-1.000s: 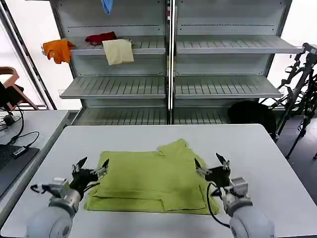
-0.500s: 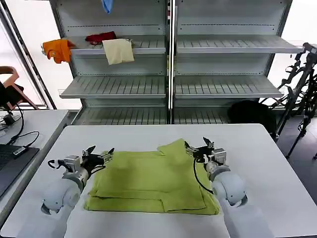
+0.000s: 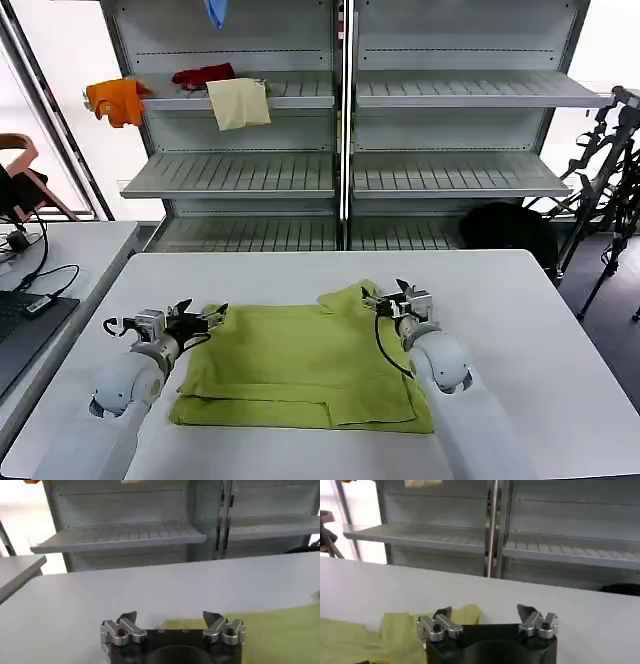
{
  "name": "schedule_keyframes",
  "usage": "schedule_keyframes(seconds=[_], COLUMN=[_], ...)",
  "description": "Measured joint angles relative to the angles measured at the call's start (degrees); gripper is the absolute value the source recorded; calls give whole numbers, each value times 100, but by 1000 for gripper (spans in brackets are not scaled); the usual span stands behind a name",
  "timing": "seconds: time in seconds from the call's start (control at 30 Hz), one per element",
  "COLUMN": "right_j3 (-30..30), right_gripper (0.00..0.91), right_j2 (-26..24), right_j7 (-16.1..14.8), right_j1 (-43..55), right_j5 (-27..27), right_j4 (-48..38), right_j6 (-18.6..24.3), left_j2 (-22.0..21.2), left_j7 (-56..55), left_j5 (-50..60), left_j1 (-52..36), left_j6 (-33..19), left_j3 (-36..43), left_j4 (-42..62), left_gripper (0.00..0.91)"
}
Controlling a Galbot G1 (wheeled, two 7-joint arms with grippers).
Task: Fold and organize the clothes.
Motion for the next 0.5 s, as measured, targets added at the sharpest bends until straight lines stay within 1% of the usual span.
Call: schedule_keyframes(seconds=[0.13, 0.17, 0.2, 0.23, 0.27, 0.33, 0.37, 0.4, 0.47, 0.5], right_j3=[-34, -42, -48, -54, -56, -60, -64, -68, -75, -76], right_gripper=[907, 887, 796, 736, 534, 282, 111, 0, 0, 0], right_j2=[50, 55, 59, 64, 72, 84, 84, 84, 81, 79], right_j7=[-32, -41, -44, -45, -45, -46, -50, -56, -70, -77], right_j1=[4, 4, 4, 5, 5, 4, 0, -5, -16, -19], right_j5=[-55, -69, -82, -97, -101, -122, -128, -133, -143, -146], right_j4=[-117, -138, -157, -179, -196, -224, -230, -231, -232, -232], right_j6=[2, 2, 2, 3, 3, 9, 11, 13, 22, 23], left_j2=[-6, -7, -7, -8, -12, -23, -24, -27, -27, -27], left_j7=[30, 43, 50, 56, 63, 82, 93, 102, 120, 131], left_j5=[55, 72, 85, 93, 105, 125, 128, 133, 141, 141], left_j1=[8, 15, 21, 27, 35, 53, 66, 78, 98, 109], left_j6=[0, -1, 0, -1, -1, -3, -7, -11, -20, -22], left_j3=[5, 8, 11, 14, 15, 15, 14, 9, 1, -6], left_j4=[76, 90, 99, 105, 108, 111, 111, 111, 110, 105], left_gripper=[907, 836, 776, 725, 534, 322, 202, 101, 20, 20])
